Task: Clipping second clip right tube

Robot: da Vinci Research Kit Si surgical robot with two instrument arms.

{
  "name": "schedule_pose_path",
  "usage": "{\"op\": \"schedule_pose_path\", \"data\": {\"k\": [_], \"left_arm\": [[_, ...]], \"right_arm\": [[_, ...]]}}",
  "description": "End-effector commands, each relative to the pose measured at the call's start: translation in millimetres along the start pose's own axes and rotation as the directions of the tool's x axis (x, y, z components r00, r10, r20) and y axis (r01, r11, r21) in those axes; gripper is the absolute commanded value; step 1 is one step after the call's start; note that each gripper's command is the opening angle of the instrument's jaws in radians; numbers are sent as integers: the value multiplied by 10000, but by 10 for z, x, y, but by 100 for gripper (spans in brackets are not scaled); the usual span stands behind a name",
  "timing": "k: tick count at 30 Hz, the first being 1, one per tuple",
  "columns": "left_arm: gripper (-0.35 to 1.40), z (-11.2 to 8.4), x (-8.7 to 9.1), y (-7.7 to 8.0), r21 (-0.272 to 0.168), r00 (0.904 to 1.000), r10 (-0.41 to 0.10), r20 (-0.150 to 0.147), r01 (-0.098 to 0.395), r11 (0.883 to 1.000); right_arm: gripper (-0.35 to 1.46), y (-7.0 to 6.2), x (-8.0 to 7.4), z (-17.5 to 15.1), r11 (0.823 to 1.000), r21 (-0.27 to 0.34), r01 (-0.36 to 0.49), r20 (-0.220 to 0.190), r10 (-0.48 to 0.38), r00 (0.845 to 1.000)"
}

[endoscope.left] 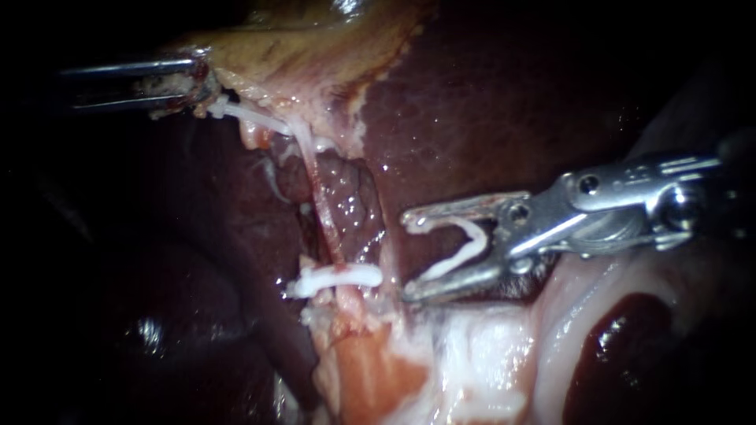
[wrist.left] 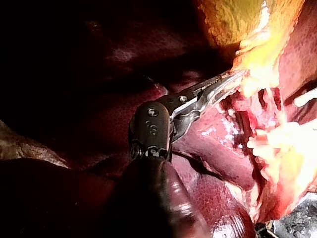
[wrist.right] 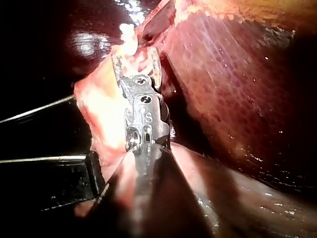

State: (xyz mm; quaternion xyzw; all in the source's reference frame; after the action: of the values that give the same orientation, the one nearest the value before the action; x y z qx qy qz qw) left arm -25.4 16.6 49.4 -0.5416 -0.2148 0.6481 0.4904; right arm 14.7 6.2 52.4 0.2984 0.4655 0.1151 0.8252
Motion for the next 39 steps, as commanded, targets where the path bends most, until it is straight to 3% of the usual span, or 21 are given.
{"op": "schedule_pose_path", "data": {"k": [1,9,18,28,39], "left_arm": [[-35,0,0,0,5,10000,3,-2,-3,10000],[-35,3,-3,1,32,10000,14,-19,-14,10000],[-35,5,-3,1,39,10000,16,-23,-16,10000],[-35,6,-4,2,46,10000,19,-28,-19,10000],[-35,5,-4,1,42,10000,20,-26,-20,10000]], "right_arm": [[46,1,0,4,10000,-17,3,16,-3,10000],[46,14,-1,38,9996,-165,-212,-92,210,9997],[49,18,-1,78,9974,-75,-723,-787,715,9943],[49,5,11,81,9806,1367,-1405,-1892,1651,9680],[45,-18,39,69,9512,2699,-1496,-2093,2096,9551]]}}
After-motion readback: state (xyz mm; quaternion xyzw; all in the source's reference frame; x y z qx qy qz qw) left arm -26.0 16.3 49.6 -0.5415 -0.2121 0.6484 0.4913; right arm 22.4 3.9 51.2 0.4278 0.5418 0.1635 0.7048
